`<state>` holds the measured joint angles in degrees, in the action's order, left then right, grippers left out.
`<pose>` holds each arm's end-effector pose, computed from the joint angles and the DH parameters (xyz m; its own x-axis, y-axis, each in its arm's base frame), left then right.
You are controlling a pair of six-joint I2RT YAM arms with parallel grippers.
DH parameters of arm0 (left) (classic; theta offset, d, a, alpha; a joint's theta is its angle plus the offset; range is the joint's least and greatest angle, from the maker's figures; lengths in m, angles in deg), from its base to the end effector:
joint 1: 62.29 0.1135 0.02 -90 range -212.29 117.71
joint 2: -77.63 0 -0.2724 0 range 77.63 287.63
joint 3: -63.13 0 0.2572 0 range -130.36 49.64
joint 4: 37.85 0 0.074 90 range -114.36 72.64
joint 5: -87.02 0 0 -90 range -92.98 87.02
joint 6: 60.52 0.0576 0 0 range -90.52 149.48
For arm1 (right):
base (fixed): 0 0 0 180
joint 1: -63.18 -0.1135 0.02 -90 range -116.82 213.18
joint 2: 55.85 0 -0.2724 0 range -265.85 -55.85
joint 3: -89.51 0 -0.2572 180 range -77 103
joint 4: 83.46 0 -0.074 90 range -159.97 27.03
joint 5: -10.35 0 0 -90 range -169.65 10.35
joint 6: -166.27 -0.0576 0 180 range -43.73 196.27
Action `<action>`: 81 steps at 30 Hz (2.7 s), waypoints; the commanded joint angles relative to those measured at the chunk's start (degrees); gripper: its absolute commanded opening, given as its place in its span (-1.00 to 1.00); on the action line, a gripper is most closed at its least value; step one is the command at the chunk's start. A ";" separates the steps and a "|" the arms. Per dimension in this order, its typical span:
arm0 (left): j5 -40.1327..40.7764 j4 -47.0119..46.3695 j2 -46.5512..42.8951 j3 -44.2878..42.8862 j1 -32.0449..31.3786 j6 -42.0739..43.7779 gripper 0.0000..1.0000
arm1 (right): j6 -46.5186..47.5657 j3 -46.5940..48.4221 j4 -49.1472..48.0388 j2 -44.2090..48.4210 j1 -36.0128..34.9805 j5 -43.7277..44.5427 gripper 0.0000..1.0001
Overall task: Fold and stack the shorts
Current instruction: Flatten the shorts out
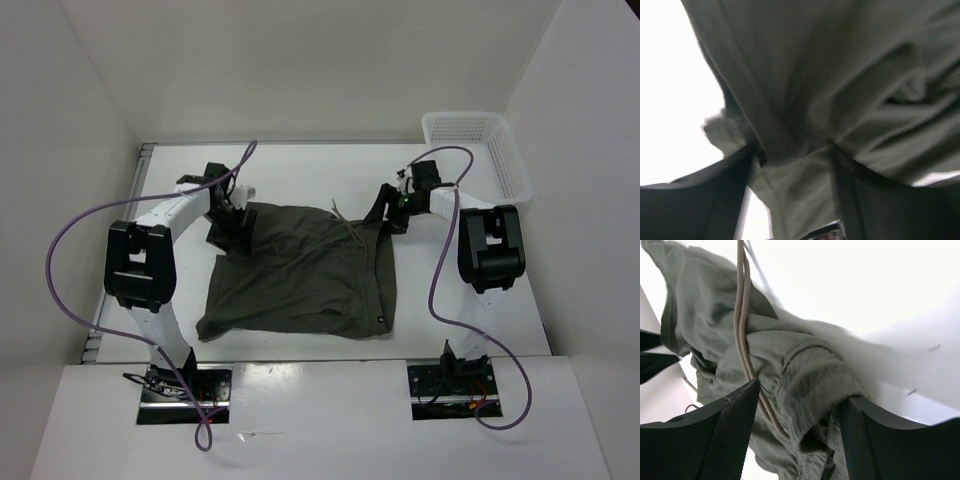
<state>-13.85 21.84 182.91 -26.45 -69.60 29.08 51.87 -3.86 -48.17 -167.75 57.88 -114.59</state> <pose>0.3679 -0.0581 0.1803 -0.9610 0.1164 -0.2510 0.1654 0.9689 -0.1842 0.4090 0.0711 0.1509 -0.9368 0.2532 -0.2416 0.0340 0.7529 0.6573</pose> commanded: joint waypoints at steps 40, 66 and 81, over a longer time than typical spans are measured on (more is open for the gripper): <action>2.76 -6.20 17.87 -43.26 7.66 0.40 -1.00 | 20.71 32.51 -0.71 -8.69 0.99 -10.94 -0.98; 14.14 -5.42 7.98 -38.98 7.49 0.40 0.99 | 24.21 16.64 2.18 6.06 -1.82 14.55 0.79; -6.18 0.92 -5.09 4.03 -0.77 0.40 0.99 | 31.79 -4.06 0.26 11.27 -2.34 10.15 0.67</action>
<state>-19.27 27.76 175.71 -21.45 -71.39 29.27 81.40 -8.08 -46.07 -156.36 56.44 -103.05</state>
